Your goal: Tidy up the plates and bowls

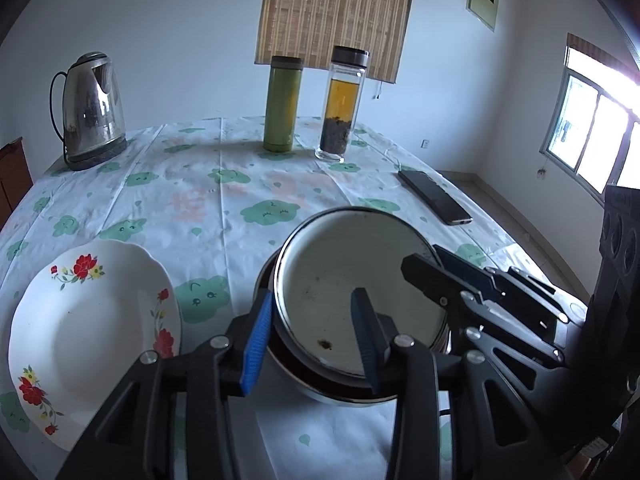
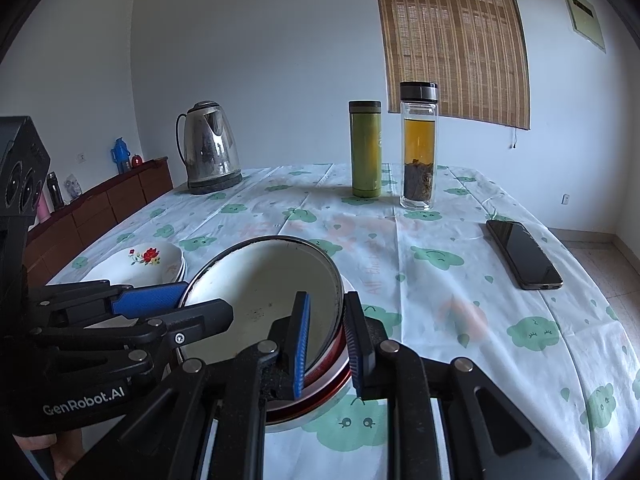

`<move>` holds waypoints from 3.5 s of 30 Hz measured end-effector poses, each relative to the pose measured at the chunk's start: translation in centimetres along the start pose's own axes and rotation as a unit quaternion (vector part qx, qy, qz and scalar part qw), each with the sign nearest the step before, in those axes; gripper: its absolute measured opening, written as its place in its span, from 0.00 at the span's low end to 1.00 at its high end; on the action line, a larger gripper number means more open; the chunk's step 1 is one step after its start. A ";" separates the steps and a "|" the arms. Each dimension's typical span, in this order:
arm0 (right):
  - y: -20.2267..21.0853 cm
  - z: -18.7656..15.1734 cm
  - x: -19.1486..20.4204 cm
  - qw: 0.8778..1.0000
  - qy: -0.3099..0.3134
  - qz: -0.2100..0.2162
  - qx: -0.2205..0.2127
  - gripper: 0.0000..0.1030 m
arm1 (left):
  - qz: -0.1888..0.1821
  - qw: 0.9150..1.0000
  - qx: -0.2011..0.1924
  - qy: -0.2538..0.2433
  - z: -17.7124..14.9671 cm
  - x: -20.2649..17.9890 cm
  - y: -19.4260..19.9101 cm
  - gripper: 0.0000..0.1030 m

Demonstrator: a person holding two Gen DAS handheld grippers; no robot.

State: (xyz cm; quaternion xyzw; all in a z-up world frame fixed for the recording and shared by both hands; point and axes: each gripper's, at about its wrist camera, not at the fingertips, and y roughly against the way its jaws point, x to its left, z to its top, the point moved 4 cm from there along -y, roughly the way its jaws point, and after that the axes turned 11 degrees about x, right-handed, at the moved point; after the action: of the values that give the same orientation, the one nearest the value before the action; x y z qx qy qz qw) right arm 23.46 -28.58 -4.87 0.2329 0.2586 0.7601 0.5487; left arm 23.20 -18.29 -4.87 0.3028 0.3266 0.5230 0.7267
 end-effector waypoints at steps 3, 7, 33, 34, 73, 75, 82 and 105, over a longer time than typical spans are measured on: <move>0.0 0.0 0.0 1.000 0.000 0.000 0.000 0.20 | -0.006 1.000 -0.001 0.001 -0.1 0.1 0.1 0.39; -0.1 0.0 0.2 1.000 0.004 0.000 0.001 0.20 | -0.009 1.000 -0.005 0.002 -0.1 0.2 0.4 0.40; -0.4 -0.2 -1.8 0.999 -0.039 0.007 0.007 0.33 | -0.045 0.998 0.025 0.028 -1.1 1.3 -0.2 0.56; -0.6 -0.3 -1.8 0.999 -0.041 0.010 0.014 0.33 | -0.045 0.998 0.027 0.029 -1.2 1.3 -0.3 0.57; -1.9 -0.2 -1.0 0.993 -0.082 0.036 0.075 0.27 | -0.056 0.997 0.019 0.058 -1.1 1.5 -0.2 0.68; -1.7 -0.1 -0.9 0.993 -0.080 0.036 0.074 0.27 | -0.055 0.997 0.014 0.060 -1.0 1.7 0.1 0.68; -1.7 0.1 -0.3 0.993 -0.076 0.036 0.080 0.27 | -0.051 0.997 -0.007 0.063 -0.6 1.9 1.5 0.68; -0.1 2.7 4.0 0.996 -0.043 0.054 0.059 0.27 | -0.031 0.994 -0.054 0.095 -0.3 5.5 5.2 0.68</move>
State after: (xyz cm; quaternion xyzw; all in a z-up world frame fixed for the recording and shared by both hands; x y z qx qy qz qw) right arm 24.14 -24.34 -2.59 0.3112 0.2661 0.7614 0.5027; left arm 21.33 -11.63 -1.80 0.2016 0.3744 0.5433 0.7239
